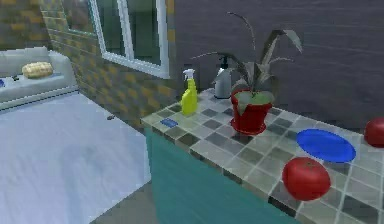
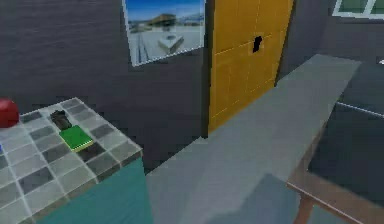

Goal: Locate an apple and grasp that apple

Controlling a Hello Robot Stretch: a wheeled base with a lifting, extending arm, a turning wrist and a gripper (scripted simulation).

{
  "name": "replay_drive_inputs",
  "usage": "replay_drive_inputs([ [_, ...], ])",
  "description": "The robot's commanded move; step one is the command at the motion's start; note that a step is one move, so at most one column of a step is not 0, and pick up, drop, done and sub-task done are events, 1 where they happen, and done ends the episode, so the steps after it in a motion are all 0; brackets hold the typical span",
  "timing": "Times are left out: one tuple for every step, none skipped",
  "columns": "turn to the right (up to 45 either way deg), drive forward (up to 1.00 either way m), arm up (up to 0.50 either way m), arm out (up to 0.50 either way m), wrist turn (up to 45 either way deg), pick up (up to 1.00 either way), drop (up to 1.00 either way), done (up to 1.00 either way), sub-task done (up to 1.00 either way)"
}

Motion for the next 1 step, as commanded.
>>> replay_drive_inputs([
  [-39.0, 0.0, 0.0, 0.0, 0.0, 0.0, 0.0, 0.0, 0.0],
])
